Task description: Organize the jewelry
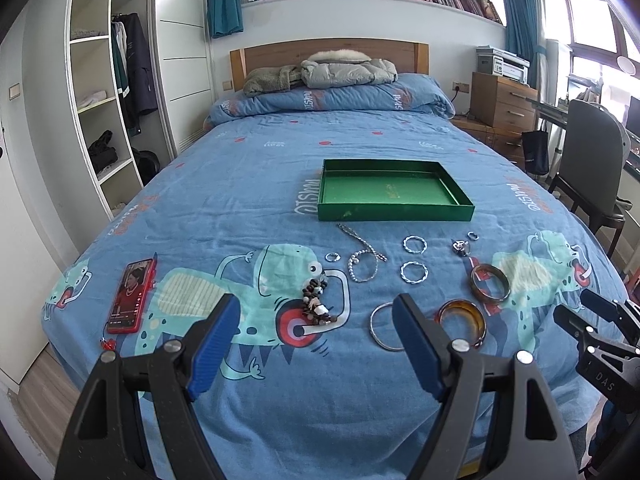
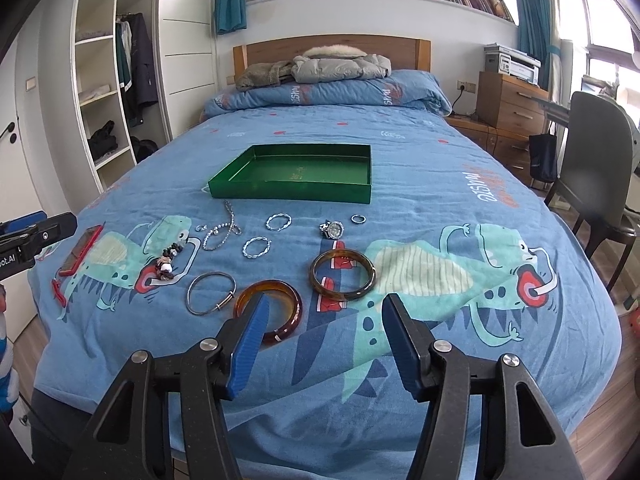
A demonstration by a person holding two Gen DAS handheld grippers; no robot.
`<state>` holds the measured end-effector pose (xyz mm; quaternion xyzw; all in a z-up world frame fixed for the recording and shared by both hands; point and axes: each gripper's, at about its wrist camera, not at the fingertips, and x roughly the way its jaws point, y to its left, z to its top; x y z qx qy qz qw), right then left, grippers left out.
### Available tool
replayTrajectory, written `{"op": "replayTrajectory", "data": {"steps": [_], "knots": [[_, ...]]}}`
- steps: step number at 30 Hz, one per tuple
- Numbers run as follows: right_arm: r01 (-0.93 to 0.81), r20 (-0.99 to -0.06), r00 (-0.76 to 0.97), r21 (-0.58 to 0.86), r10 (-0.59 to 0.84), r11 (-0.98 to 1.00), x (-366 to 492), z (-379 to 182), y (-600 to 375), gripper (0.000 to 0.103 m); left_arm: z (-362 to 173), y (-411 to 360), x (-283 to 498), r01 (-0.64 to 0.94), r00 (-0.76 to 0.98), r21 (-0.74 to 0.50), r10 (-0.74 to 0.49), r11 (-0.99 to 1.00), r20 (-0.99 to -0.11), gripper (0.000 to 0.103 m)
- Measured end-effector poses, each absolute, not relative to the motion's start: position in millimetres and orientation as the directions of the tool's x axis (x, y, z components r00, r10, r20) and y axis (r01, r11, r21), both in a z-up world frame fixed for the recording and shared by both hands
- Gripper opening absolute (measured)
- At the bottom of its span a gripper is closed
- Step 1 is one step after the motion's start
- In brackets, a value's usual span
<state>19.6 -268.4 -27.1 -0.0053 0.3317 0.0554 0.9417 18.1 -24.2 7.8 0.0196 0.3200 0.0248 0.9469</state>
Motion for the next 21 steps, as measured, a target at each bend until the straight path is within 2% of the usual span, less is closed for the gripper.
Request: {"op": "replayTrajectory", "data": {"steps": [12, 21], "knots": [[-0.101, -0.636, 0.768, -0.009, 0.072, 0.995, 19.2, -24.6, -254.0, 0.058, -3.4, -16.0, 19.6, 0.009, 0.778, 0.016, 0.002, 1.0, -0.628, 0.077], [-0.114, -0.664, 0.742, 0.01, 0.091, 0.993, 29.0, -36.1, -247.9, 0.054, -23.7, -5.8, 31.2, 0.013, 0.747, -0.005, -0.013, 1.0, -0.665, 0.077]]}}
